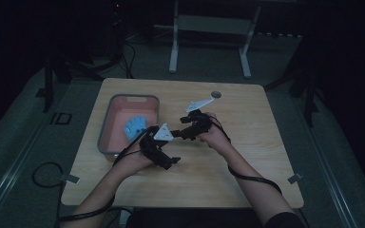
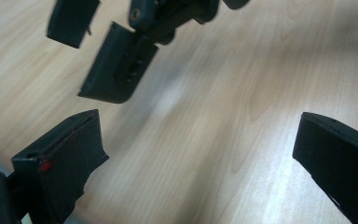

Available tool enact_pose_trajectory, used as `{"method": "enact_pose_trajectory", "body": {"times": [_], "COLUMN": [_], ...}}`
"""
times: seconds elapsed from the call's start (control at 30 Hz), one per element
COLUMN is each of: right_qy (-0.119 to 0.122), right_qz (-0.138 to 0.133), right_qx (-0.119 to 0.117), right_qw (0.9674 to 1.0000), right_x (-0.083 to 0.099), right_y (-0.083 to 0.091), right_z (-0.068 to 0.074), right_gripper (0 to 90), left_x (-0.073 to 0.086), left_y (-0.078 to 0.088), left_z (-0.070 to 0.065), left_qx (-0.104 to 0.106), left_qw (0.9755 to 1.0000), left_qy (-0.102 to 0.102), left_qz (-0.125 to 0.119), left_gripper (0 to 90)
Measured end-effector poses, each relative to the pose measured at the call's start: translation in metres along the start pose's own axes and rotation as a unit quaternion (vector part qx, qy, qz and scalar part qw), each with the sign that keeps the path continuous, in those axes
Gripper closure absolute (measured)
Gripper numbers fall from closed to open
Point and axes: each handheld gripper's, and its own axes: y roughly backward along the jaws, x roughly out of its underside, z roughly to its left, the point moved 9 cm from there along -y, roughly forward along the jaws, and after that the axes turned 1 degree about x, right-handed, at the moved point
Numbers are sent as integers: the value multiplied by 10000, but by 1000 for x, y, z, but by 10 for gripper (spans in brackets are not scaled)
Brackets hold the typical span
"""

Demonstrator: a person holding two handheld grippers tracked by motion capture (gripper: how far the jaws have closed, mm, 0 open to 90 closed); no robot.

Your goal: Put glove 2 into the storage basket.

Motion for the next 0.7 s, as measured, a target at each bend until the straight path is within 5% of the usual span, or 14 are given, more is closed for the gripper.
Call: {"method": "enact_pose_trajectory", "body": {"times": [0.7], "right_qy": [-138], "right_qz": [36], "right_qx": [208], "right_qw": [9997], "right_x": [49], "right_y": [22], "right_z": [-13], "right_gripper": [176], "left_x": [-7], "left_y": [-37], "left_z": [-36], "left_qx": [473], "left_qw": [9985], "left_qy": [-272], "left_qz": [-22], "left_gripper": [15]}}
